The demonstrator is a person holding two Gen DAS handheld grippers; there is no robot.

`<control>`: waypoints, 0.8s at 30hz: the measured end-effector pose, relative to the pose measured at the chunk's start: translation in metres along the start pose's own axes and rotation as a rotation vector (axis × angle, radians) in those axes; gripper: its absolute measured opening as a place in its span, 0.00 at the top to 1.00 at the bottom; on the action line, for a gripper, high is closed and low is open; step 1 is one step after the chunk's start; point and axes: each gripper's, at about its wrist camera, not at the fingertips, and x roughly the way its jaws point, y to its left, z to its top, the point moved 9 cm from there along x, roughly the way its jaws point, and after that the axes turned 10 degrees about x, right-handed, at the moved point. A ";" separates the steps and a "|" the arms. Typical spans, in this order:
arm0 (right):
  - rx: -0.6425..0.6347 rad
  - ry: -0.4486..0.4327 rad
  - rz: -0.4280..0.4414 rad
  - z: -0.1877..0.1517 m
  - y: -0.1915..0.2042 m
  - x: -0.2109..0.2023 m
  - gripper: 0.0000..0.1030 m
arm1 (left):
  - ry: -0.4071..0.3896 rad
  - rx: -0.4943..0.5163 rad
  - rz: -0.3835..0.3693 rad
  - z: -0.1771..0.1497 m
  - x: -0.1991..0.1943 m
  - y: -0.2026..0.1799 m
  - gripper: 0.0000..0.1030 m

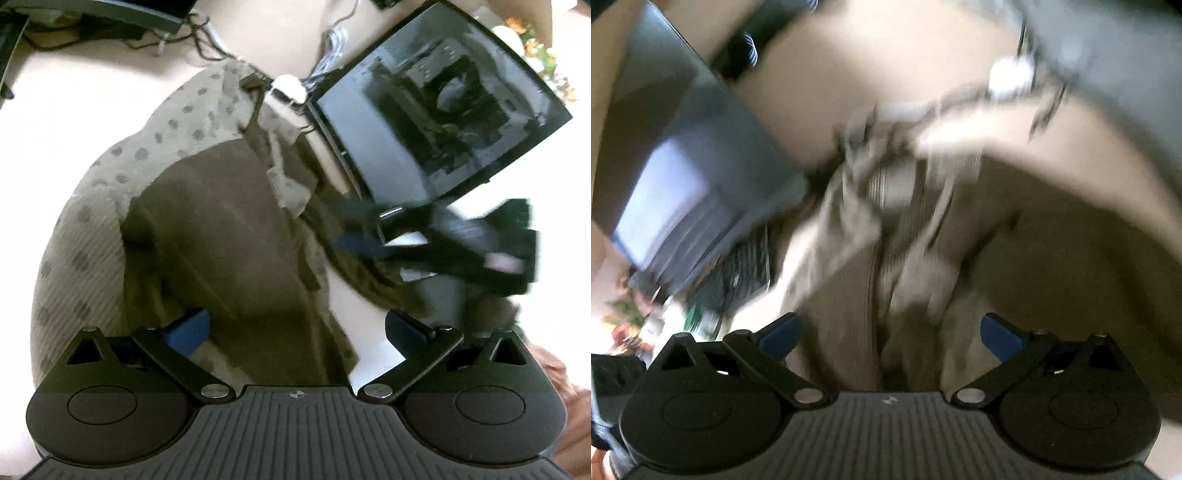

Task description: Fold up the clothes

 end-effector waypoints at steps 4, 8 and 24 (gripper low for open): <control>-0.004 -0.095 -0.062 -0.004 -0.002 -0.045 0.00 | 0.030 -0.029 -0.025 -0.008 0.010 -0.005 0.14; 0.026 -0.116 -0.123 -0.014 -0.019 -0.062 0.00 | 0.046 -0.009 -0.103 -0.009 0.020 -0.026 0.19; -0.097 -0.200 -0.151 -0.014 0.026 -0.060 0.00 | -0.492 -0.055 0.136 0.109 -0.136 0.007 0.91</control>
